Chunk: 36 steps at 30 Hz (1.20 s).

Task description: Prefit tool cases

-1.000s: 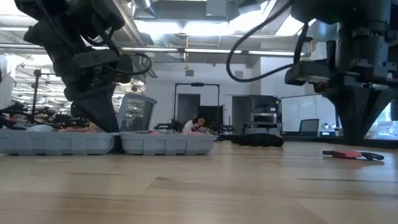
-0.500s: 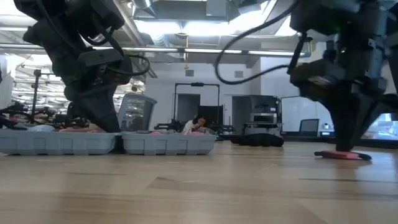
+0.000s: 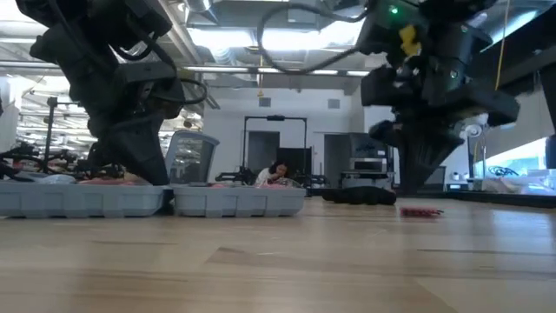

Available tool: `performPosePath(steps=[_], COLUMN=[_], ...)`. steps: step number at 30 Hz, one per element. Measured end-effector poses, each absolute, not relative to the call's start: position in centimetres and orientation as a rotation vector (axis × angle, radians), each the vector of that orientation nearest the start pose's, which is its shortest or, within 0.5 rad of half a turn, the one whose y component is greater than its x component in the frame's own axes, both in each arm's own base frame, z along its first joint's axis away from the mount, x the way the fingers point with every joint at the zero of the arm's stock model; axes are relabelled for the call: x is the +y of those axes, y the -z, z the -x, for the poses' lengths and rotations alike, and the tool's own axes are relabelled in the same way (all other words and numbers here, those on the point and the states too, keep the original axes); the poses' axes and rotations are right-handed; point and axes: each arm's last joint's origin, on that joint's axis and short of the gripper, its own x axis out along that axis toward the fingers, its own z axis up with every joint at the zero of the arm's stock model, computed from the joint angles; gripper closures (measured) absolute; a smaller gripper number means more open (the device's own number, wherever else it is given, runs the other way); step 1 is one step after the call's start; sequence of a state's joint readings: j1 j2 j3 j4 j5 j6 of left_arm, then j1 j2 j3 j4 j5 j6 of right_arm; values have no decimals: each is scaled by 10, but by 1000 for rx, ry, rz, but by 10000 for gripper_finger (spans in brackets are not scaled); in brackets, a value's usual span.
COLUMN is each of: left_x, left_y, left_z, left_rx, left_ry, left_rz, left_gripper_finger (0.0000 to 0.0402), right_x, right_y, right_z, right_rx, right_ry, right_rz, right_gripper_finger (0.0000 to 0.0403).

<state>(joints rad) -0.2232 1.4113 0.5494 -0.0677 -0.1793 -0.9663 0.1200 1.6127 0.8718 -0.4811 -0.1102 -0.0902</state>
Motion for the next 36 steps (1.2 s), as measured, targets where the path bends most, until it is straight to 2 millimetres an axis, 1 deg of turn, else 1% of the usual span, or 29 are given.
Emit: performPosePath(steps=[2,4,7,9,10,12,14,16,18,21,23,26,29,33,36], left_x=[-49,-49,-49,-49,-48,-47,-45,-41,-35,-29,-27,-25,-23,-15,-8], left_y=[-141,-142,-143,-142,-142,-142,-142,-141,-138,-136,-135,-135,-135,-134,-134], left_z=[-237,-238,-239,-238,-239,-238,-238,-239,-238,-236,-236,-234,-234,-234,-233], left_rx=[825,818,809,815,815,819,828,856,891,934,963,992,1002,1004,1013], left_ry=[-387,-384,-379,-375,-372,-373,-376,-345,-299,-204,-139,-65,-21,6,13], left_rz=[720,725,725,711,703,694,690,702,702,664,611,565,532,504,496], left_gripper_finger=[402,401,401,402,401,402,401,401,401,402,401,401,401,401,401], right_x=[40,42,45,44,43,41,40,41,48,60,67,72,71,73,75], right_y=[-161,-170,-189,-206,-216,-230,-235,-234,-227,-212,-205,-203,-203,-186,-174], right_z=[-286,-290,-297,-303,-306,-308,-308,-307,-304,-294,-290,-288,-291,-295,-302], right_rx=[1196,1194,1206,1213,1217,1227,1232,1226,1211,1169,1122,1018,924,975,961], right_ry=[-332,-369,-350,-268,-196,-32,113,253,417,680,797,941,1017,1095,1143], right_rz=[108,103,96,77,42,-81,-237,-434,-643,-935,-1062,-1190,-1284,-1315,-1382], right_gripper_finger=[403,403,403,403,402,399,390,372,346,291,250,193,146,97,81])
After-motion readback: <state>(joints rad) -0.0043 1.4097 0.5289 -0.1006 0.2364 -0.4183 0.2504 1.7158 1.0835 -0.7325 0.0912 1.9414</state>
